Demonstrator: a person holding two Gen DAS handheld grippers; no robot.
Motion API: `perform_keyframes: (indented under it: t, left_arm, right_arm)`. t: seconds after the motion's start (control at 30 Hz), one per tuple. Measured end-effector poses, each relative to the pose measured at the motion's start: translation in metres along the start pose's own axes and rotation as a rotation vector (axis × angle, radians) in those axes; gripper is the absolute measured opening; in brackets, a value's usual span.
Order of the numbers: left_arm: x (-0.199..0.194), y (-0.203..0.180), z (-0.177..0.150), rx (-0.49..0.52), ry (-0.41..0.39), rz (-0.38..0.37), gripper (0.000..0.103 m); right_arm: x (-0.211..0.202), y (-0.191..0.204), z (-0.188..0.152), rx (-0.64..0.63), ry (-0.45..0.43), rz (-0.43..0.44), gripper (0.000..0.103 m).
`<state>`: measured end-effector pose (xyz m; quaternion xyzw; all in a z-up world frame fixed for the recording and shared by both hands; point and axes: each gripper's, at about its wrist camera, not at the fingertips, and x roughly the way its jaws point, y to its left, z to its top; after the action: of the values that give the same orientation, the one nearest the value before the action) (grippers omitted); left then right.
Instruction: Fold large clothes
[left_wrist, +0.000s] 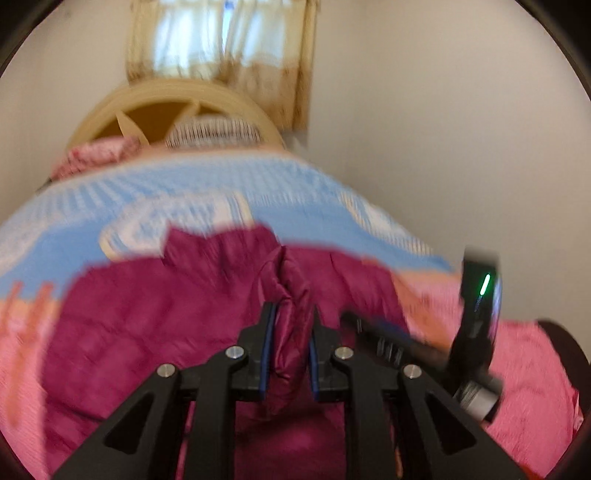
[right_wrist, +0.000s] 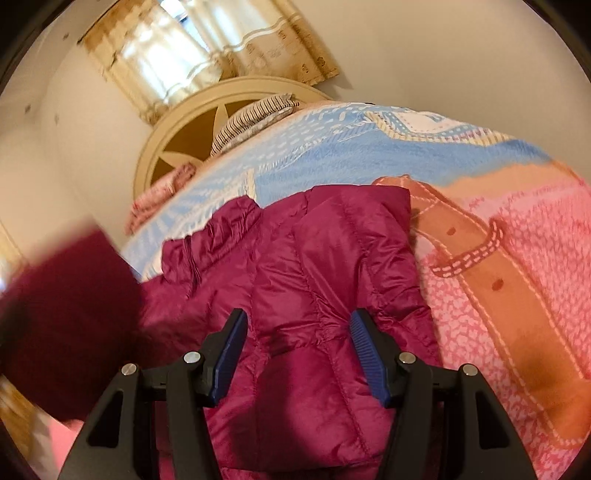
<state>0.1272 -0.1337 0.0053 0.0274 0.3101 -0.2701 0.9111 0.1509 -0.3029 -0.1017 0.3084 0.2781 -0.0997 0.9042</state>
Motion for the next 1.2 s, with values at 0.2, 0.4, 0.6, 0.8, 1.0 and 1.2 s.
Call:
perform_keyframes:
  t: [0.2, 0.4, 0.6, 0.8, 1.0, 1.2]
  left_arm:
    - [-0.003, 0.007, -0.033, -0.008, 0.153, -0.013, 0.090]
    - [-0.060, 0.041, -0.054, -0.099, 0.086, 0.026, 0.101]
    - [-0.081, 0.102, -0.071, -0.181, 0.066, 0.197, 0.101]
    - [-0.112, 0.153, -0.080, -0.266, 0.031, 0.333, 0.101]
    - [-0.117, 0.180, -0.065, -0.254, -0.008, 0.408, 0.101]
    - [-0.086, 0.190, -0.026, -0.253, -0.031, 0.435, 0.101]
  right_arm:
    - [0.003, 0.001, 0.001, 0.004, 0.010, 0.007, 0.059]
    - [-0.007, -0.002, 0.014, 0.070, 0.045, 0.042, 0.059]
    - [-0.060, 0.033, 0.003, 0.025, 0.029, 0.157, 0.062]
    - [-0.027, 0.078, -0.040, -0.201, 0.204, -0.047, 0.064]
    - [-0.024, 0.087, -0.047, -0.261, 0.221, -0.039, 0.015]
    - [-0.040, 0.093, -0.029, -0.384, 0.196, -0.098, 0.014]
